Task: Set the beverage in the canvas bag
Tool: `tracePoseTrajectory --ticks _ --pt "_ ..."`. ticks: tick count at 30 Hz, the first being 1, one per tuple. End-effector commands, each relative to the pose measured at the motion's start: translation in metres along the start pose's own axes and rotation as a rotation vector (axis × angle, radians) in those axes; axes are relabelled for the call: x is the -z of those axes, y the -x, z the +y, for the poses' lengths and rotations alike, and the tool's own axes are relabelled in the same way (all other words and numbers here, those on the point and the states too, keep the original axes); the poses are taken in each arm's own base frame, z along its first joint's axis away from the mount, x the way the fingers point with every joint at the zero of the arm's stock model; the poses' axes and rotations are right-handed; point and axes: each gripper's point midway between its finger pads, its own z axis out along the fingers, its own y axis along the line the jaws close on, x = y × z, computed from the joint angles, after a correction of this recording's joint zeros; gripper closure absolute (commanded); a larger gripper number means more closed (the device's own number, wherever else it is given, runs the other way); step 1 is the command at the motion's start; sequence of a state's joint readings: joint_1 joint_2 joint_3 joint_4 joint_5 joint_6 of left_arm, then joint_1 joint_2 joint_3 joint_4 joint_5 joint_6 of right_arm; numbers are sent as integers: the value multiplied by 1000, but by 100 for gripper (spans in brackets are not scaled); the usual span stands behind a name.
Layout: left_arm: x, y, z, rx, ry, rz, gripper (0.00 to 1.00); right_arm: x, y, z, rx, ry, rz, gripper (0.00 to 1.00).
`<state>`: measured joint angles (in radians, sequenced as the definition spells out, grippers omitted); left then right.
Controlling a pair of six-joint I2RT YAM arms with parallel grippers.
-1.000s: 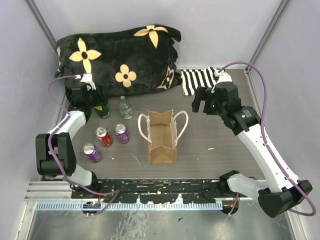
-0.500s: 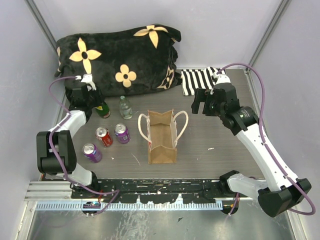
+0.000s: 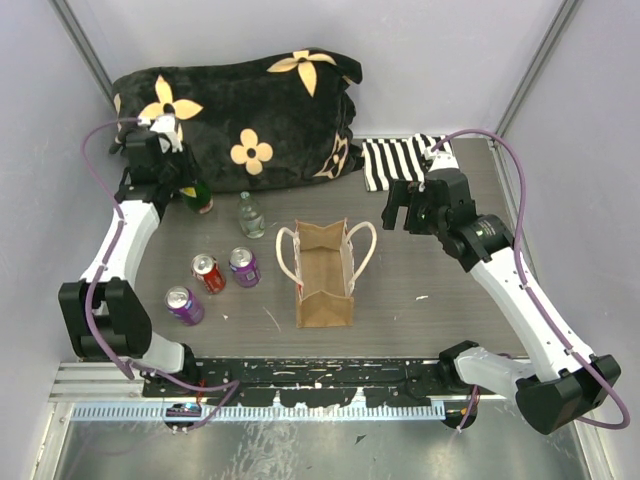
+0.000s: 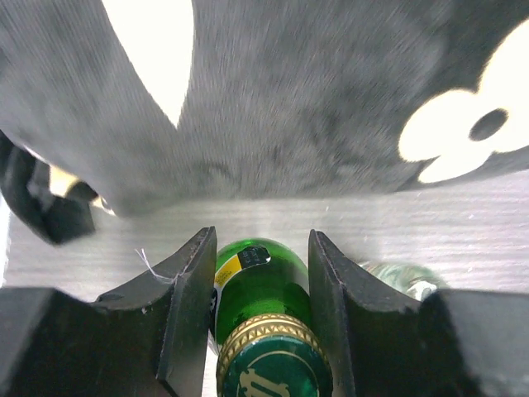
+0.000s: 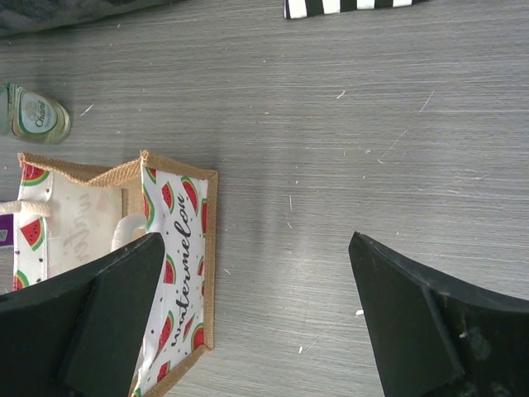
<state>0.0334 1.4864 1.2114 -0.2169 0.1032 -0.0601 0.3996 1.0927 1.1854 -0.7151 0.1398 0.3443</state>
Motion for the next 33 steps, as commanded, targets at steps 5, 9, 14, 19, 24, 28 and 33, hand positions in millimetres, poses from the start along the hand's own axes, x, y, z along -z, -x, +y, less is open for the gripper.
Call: tracePoseTrajectory --ticks 5,9,14,19,24,28,33 --pt "78 141 -59 -63 -165 -314 100 0 14 7 -31 32 -71 0" --pt "105 171 -114 -60 -325 -344 100 0 13 7 -36 37 -73 0" --pt "139 186 -199 -67 -555 -335 100 2 11 7 -44 41 -76 0" --pt "164 169 -266 -101 -754 -286 100 6 10 5 -49 42 -85 0" --pt "171 123 -309 -148 -857 -204 100 12 12 4 -50 42 -96 0" --pt "167 90 -326 -157 -884 -160 100 12 11 5 -53 45 -95 0" --pt "156 45 -346 -188 -906 -108 100 10 12 5 -39 42 -83 0"
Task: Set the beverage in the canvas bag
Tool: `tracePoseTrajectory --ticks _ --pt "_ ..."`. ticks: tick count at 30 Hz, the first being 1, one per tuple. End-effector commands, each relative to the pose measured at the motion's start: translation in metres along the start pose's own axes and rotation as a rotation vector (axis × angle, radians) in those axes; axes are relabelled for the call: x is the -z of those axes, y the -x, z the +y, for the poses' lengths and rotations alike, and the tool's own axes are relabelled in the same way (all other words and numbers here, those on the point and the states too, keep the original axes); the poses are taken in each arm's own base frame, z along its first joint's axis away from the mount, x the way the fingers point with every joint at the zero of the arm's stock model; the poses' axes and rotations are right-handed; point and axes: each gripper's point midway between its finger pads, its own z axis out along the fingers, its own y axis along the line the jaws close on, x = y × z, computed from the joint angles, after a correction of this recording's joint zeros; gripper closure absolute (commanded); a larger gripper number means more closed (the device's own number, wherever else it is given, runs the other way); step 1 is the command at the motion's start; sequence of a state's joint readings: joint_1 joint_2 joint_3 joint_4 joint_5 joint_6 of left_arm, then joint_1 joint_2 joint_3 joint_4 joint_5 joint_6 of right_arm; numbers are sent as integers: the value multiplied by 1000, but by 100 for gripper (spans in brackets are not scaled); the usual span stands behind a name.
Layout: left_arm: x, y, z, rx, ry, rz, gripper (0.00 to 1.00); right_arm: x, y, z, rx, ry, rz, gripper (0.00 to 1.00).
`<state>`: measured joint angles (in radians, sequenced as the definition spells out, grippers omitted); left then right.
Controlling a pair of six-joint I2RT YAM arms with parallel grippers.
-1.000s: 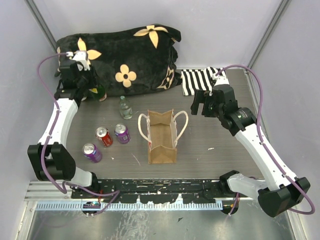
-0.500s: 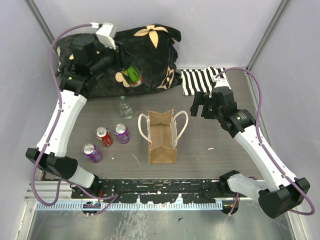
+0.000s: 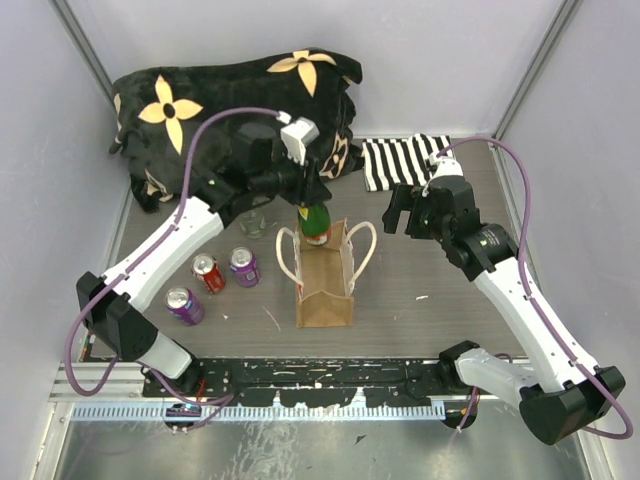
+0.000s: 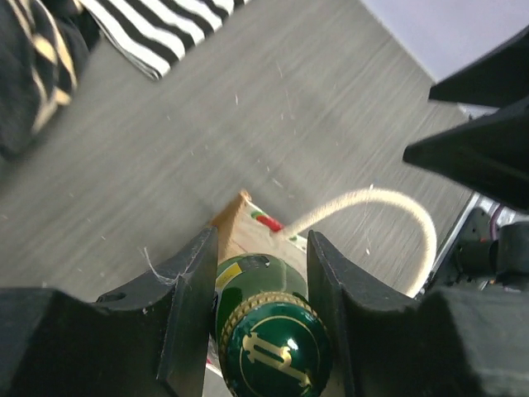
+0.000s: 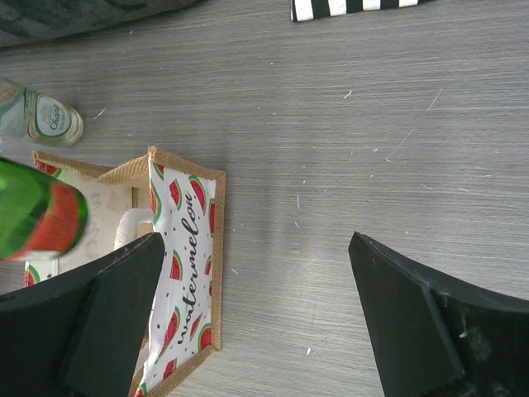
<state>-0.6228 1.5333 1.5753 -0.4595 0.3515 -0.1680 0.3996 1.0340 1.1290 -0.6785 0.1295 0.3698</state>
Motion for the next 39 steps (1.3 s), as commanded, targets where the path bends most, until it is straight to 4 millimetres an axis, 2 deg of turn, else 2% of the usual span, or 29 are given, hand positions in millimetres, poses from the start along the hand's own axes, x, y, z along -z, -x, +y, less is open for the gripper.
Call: tracePoseTrajectory --ticks 1,10,17,29,39 --pt "2 36 -30 -74 -65 -176 100 3 16 6 -4 17 -46 0" --pt "-46 -4 -25 -78 -63 -119 100 4 18 5 -8 9 -40 0" --pt "-79 -34 -10 -97 -30 -92 100 8 14 0 -10 -9 -33 0" --pt "-105 -61 1 -162 41 -103 100 8 14 1 -7 -12 -17 0" --pt "-120 -92 7 -229 76 -60 100 13 12 1 -22 -9 -19 0"
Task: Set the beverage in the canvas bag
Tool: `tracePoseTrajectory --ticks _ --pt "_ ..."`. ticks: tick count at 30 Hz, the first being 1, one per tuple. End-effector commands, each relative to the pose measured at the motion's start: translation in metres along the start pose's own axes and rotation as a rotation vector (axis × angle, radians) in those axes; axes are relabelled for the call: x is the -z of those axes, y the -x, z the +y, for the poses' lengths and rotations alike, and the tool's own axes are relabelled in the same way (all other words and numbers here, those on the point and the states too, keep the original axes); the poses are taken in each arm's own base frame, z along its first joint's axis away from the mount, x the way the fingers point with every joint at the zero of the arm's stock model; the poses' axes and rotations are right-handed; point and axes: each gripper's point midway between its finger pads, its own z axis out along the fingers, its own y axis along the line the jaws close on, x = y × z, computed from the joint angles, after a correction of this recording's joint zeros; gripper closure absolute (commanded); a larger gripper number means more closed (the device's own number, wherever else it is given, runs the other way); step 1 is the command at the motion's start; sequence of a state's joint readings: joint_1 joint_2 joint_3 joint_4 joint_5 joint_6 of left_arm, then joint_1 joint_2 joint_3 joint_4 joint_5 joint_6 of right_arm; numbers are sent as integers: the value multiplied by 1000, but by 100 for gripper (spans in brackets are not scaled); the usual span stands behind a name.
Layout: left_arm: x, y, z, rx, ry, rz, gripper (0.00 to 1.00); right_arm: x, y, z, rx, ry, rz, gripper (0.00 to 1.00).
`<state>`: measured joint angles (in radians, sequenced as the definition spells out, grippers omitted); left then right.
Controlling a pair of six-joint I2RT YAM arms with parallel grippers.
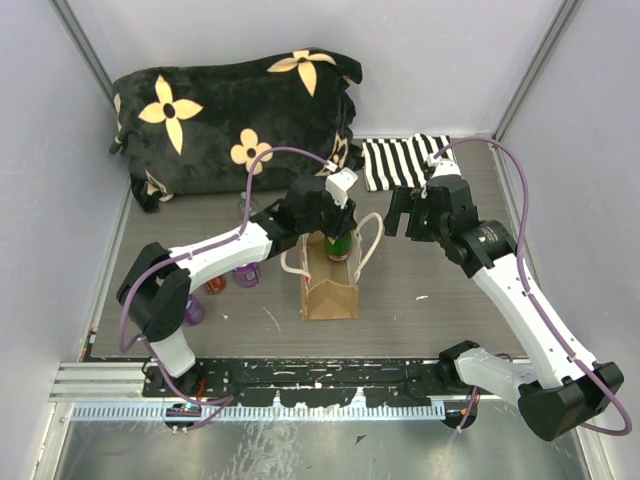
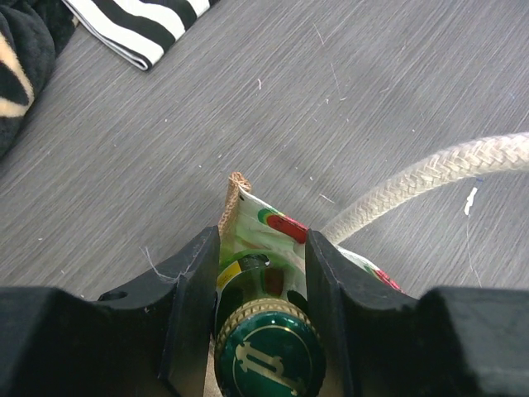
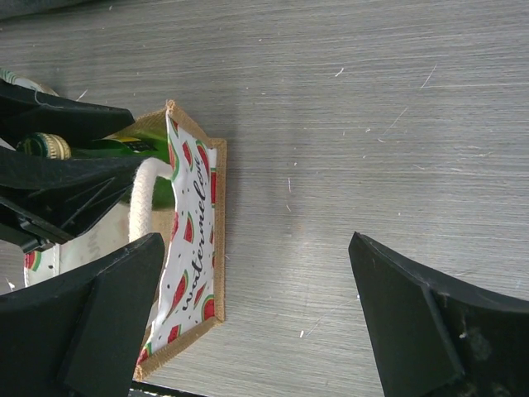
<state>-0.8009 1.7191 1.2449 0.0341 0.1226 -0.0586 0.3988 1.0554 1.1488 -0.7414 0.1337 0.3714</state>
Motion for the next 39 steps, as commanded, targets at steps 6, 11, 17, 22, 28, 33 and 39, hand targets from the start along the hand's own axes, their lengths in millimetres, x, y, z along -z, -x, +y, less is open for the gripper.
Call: tracePoseTrajectory --ticks 6,11,17,22,28,33,39 --pt "-4 14 1 -72 14 -67 100 17 20 3 -33 15 -80 0" --pt "9 13 -4 -68 -4 -38 100 17 21 3 -36 13 -82 0" --pt "3 -13 -3 -59 -12 24 100 15 24 6 -35 24 -80 0" --pt "-8 -18 -1 -56 -6 34 100 18 25 7 -41 29 -85 0" --pt "-20 -25 5 -57 17 41 100 23 23 3 -41 17 -92 0" --pt "-25 -35 12 -54 51 61 89 25 24 2 -42 13 -98 0" --pt "-23 -37 11 -46 48 70 50 23 24 3 -42 13 -92 0"
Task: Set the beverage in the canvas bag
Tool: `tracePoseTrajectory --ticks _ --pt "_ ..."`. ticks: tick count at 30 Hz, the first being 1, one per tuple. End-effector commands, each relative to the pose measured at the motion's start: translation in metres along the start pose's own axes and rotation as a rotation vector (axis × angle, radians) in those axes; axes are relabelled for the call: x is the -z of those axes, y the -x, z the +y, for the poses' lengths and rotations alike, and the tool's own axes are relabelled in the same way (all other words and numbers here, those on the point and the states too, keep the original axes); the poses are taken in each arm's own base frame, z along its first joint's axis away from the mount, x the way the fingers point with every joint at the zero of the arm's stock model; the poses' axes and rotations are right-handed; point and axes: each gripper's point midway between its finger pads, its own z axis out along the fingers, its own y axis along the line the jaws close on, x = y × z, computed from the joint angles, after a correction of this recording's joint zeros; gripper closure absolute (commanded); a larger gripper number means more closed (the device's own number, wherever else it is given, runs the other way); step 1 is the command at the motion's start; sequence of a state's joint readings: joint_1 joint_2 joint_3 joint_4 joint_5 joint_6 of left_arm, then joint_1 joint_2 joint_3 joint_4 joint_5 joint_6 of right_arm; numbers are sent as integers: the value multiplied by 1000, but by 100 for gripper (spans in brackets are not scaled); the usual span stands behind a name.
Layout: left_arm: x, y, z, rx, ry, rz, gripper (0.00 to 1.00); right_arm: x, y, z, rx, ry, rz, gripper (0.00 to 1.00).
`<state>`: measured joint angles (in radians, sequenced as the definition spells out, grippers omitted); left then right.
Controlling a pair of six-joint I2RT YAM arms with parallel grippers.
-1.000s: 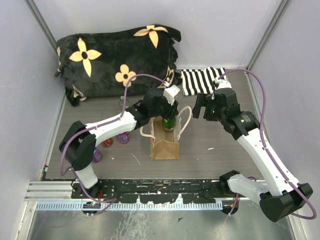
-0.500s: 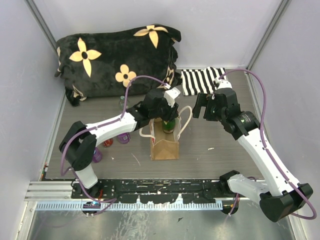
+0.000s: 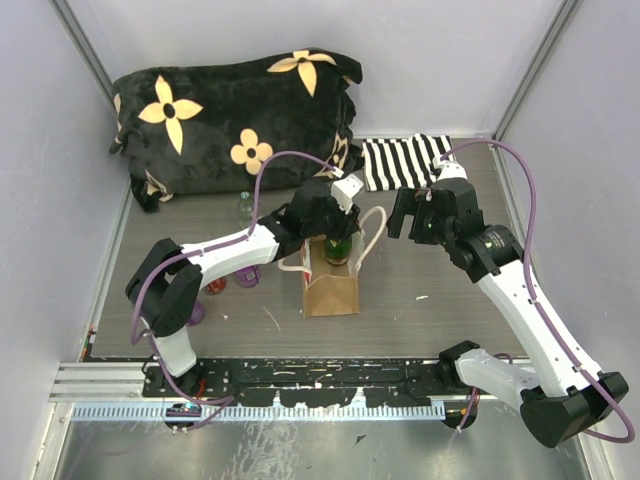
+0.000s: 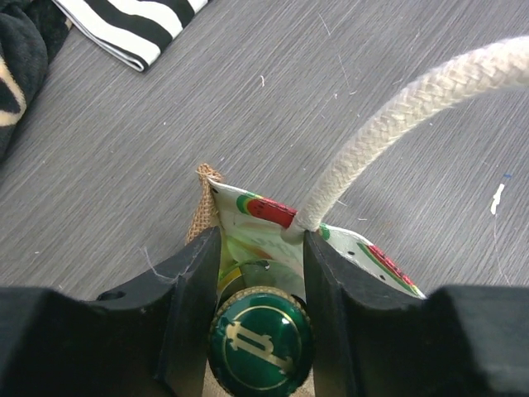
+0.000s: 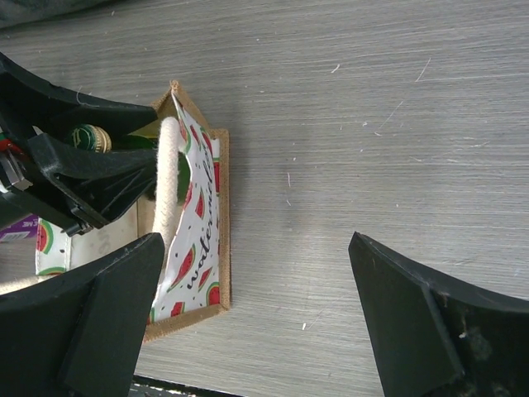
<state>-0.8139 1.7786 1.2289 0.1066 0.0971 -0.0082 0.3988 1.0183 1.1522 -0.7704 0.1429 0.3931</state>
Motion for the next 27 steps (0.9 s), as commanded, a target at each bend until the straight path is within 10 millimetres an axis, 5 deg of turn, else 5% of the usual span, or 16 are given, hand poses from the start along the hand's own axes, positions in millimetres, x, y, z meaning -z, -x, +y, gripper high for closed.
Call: tracePoseTrajectory --ticks 1,6,11,21,27 --pt "-3 -21 6 10 30 68 43 11 23 6 -18 18 -77 0" --pt "2 -21 3 17 19 73 20 9 23 7 -21 23 -74 0" --pt "6 -17 -2 27 10 66 17 7 21 7 -23 25 -69 0" --pt "48 56 27 -4 179 -56 4 8 20 7 -29 24 -70 0" --pt "75 69 36 8 194 -77 2 2 20 10 -31 37 -67 0"
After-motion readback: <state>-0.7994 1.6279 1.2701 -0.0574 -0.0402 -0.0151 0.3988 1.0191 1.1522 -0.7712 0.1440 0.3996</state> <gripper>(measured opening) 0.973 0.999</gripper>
